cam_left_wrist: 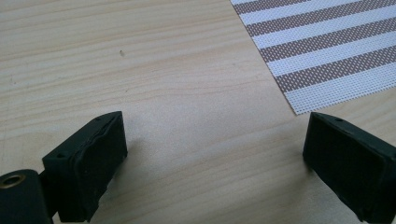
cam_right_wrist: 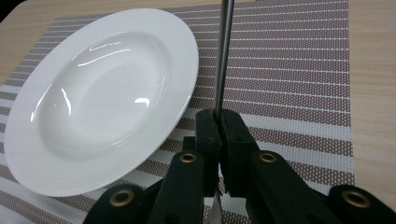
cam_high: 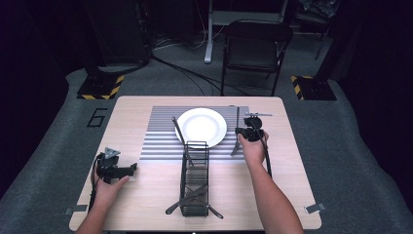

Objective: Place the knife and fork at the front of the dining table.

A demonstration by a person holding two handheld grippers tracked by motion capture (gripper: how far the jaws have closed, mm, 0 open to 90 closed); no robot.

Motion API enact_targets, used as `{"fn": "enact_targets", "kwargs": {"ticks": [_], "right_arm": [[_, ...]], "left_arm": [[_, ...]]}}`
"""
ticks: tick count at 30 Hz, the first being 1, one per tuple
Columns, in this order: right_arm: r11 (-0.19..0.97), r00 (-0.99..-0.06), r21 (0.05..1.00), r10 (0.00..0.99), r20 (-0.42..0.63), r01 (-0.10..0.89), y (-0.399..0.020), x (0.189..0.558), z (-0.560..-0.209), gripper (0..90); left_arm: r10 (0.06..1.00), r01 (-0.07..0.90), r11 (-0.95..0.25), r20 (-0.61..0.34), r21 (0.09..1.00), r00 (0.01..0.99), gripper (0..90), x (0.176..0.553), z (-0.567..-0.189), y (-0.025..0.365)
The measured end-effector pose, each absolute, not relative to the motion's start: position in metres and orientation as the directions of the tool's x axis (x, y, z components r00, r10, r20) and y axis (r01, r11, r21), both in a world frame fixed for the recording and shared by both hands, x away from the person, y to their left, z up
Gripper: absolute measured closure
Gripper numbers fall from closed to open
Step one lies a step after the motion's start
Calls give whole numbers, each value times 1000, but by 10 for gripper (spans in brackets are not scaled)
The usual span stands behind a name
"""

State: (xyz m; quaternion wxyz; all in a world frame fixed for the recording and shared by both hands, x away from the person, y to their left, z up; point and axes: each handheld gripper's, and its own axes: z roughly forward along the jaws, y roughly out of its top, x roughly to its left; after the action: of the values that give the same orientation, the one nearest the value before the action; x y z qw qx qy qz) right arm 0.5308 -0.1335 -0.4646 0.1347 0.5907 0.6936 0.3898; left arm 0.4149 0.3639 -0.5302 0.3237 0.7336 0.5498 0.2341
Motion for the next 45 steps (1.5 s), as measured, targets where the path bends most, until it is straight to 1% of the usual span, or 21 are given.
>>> {"fn": "enact_targets", "kwargs": {"ticks": [3, 12, 19, 23, 29, 33, 40, 45], "right_arm": [[-40, -227, 689, 929, 292, 723, -133, 533, -467, 874], [-92, -181, 656, 924, 336, 749, -135, 542, -472, 876], [-178, -124, 616, 901, 415, 767, -142, 548, -480, 876], [-188, -121, 613, 897, 426, 768, -143, 552, -485, 876], [-236, -84, 581, 879, 470, 779, -144, 557, -495, 874], [-254, -68, 574, 875, 479, 778, -142, 559, -498, 875], [-264, -49, 584, 884, 465, 767, -138, 559, -500, 876], [-282, -17, 570, 887, 462, 772, -137, 560, -504, 877]], "left_arm": [[958, 655, -186, -12, 732, 286, 61, 415, -530, 364], [958, 655, -186, -12, 732, 286, 60, 415, -530, 364], [958, 655, -186, -13, 732, 286, 61, 415, -530, 364], [958, 655, -186, -13, 733, 286, 61, 415, -530, 364], [957, 652, -187, -12, 735, 289, 62, 414, -530, 363], [957, 652, -187, -13, 735, 289, 61, 413, -530, 363], [957, 652, -188, -12, 734, 289, 62, 413, -530, 363], [957, 652, -188, -12, 735, 290, 62, 413, -530, 363]]}}
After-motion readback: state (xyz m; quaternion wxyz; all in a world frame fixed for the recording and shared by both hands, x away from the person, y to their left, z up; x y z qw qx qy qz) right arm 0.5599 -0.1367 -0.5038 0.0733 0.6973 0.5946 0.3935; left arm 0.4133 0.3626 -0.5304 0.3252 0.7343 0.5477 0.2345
